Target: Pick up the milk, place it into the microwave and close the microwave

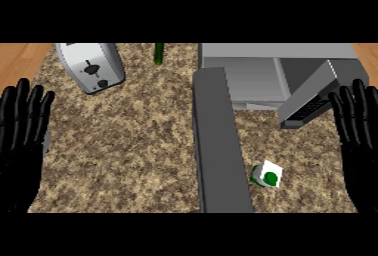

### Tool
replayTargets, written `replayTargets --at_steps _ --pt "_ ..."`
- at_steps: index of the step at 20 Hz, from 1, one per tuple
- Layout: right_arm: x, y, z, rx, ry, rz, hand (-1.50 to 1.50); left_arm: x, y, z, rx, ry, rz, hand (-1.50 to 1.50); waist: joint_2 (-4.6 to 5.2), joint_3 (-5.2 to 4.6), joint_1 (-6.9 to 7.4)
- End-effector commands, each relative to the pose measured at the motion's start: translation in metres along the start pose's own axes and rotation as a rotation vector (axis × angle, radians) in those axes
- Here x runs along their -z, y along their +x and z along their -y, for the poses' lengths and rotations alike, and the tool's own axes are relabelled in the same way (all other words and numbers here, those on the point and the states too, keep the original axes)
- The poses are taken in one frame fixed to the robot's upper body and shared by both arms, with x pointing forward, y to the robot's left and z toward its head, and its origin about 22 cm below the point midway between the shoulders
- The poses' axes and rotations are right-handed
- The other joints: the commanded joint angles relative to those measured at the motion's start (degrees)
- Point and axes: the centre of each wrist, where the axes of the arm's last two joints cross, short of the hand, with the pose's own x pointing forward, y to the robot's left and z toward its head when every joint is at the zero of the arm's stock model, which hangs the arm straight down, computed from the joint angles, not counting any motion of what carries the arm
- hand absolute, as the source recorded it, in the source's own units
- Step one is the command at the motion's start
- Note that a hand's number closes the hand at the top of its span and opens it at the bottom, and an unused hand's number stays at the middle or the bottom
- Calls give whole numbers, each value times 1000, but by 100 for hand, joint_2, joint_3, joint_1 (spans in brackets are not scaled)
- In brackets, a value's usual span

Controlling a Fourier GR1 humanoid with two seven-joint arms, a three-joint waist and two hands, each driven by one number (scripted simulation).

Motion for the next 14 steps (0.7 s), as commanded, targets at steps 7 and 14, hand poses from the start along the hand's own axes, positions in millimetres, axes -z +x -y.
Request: replayTargets --at_steps 7,14 --pt "-9 -2 -42 135 12 -76 -150 3 -31 14 -78 28 -134 -150 -128 125 -10" --pt "-22 6 -30 91 -33 -84 -150 -37 -30 -1 -96 40 -124 -150 -143 122 25"
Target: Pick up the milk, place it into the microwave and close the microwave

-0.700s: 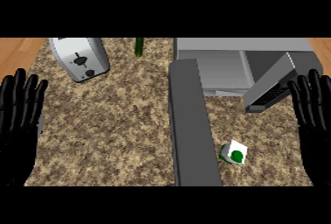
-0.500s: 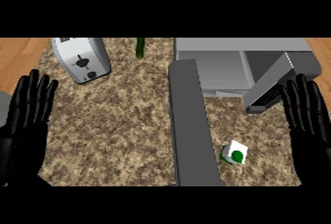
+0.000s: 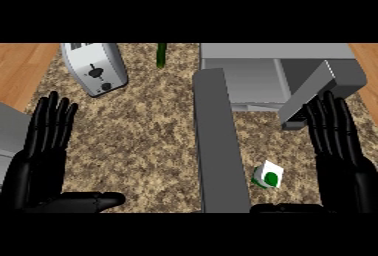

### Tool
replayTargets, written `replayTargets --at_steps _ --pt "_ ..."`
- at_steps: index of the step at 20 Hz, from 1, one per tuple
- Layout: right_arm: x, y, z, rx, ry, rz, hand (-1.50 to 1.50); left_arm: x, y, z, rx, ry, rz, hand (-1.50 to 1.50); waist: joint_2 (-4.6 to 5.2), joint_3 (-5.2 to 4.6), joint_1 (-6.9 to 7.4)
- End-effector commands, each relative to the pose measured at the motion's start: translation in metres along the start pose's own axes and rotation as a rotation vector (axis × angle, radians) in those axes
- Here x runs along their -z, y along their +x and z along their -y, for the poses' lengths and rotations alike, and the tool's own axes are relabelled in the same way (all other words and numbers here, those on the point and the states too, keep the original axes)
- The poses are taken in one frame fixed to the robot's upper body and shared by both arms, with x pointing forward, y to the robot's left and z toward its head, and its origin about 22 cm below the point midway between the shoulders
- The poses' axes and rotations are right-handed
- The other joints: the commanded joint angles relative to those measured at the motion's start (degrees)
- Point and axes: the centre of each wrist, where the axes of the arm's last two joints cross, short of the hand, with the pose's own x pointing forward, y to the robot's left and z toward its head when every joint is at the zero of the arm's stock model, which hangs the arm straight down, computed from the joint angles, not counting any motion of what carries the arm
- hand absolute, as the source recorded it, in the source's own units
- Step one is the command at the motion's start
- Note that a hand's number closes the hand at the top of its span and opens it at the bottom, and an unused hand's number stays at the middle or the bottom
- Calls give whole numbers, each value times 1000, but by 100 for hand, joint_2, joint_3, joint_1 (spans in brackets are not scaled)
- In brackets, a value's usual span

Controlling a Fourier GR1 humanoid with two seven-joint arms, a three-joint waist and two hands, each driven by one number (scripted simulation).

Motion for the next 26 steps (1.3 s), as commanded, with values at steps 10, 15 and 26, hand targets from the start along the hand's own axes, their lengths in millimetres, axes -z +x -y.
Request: replayTargets --at_steps 10,15,26 --pt "-8 -37 23 -37 -49 -93 -150 -27 31 9 -27 -2 -34 -150 -5 5 6" --pt "-34 -78 9 -61 -18 -167 -150 -50 35 2 -17 2 -21 -150 -7 4 25" --pt "-83 -145 28 -140 -90 -224 -150 -49 36 15 -11 -5 -22 -150 -2 5 10"
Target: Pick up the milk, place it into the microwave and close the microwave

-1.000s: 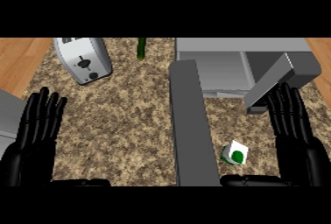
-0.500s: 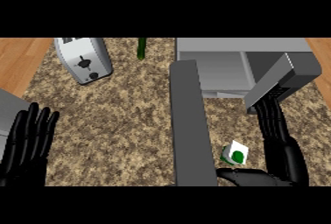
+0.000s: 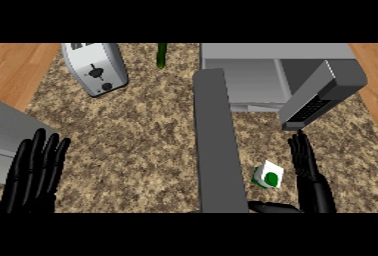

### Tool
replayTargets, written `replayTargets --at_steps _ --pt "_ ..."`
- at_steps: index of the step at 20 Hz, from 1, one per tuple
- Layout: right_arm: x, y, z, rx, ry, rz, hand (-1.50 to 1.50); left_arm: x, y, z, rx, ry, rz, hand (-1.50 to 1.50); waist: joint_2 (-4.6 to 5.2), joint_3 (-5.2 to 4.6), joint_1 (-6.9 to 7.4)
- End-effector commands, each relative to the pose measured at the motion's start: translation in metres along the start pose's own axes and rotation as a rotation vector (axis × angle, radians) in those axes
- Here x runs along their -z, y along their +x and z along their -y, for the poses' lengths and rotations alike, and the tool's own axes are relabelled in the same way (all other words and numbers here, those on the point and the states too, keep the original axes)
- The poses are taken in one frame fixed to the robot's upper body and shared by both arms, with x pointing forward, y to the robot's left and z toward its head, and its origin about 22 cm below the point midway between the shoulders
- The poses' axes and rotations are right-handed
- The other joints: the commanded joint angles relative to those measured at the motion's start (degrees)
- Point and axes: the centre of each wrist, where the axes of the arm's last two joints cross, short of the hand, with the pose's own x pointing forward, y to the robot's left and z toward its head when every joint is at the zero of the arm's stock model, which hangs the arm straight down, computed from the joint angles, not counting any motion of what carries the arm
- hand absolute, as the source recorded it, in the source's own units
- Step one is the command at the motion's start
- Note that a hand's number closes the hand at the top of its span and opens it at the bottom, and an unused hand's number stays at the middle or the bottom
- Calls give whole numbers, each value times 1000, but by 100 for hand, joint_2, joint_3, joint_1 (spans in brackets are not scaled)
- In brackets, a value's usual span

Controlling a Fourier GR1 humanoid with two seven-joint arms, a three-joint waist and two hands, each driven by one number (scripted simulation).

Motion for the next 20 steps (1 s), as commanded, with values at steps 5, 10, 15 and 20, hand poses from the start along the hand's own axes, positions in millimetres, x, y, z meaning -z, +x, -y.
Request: replayTargets --at_steps 5,10,15,20 --pt "-29 -56 17 -9 -37 -25 -150 -6 3 -2 3 2 -5 -150 1 -1 4" --pt "-17 -85 25 -7 -45 -54 -150 -20 -6 9 12 10 4 -150 1 -1 27" --pt "-20 -114 34 65 -47 -47 -150 -7 10 7 10 6 -3 -150 7 1 20" --pt "-12 -131 45 48 -54 -68 -150 -17 -3 -4 20 -13 -1 -150 5 0 36"
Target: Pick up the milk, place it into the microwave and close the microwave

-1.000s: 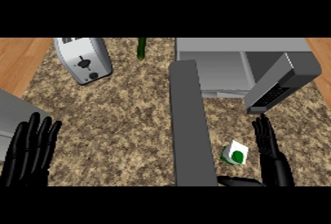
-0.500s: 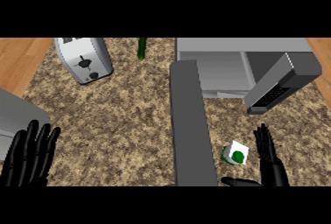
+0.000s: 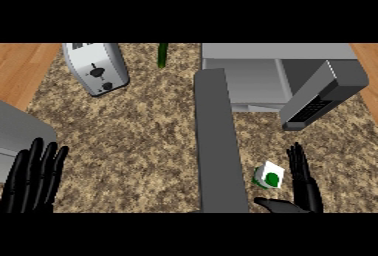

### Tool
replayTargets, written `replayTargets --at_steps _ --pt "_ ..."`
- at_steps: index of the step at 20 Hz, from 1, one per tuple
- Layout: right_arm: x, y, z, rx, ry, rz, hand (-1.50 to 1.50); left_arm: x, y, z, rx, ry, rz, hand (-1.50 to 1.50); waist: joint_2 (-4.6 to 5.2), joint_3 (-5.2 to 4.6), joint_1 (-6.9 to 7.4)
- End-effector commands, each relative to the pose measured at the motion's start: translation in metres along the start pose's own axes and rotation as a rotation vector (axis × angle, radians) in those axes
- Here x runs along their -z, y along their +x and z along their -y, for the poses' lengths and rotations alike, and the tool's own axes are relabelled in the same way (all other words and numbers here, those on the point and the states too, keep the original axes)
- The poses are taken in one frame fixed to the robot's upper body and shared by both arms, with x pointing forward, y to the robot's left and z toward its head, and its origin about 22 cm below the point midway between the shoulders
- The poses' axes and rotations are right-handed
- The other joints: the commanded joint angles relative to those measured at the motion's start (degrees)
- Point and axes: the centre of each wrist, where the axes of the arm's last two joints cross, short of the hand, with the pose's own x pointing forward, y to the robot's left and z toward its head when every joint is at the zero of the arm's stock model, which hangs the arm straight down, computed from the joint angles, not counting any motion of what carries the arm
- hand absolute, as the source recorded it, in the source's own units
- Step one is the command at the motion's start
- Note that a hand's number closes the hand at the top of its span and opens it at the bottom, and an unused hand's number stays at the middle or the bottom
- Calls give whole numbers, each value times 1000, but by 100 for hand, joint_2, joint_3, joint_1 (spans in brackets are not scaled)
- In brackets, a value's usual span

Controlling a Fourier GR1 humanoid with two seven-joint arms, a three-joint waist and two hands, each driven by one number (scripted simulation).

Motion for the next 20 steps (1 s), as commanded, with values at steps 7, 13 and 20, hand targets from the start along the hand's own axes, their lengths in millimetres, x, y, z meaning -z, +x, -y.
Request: replayTargets --at_steps 7,13,20 --pt "21 -31 -7 -17 32 -24 -150 -1 1 2 5 11 2 -150 2 0 12" --pt "-15 -40 6 -166 144 116 150 -11 12 3 -3 8 -14 -150 10 7 60" --pt "9 -30 -19 122 267 149 150 -6 2 -3 -8 9 -14 -150 0 -2 2"
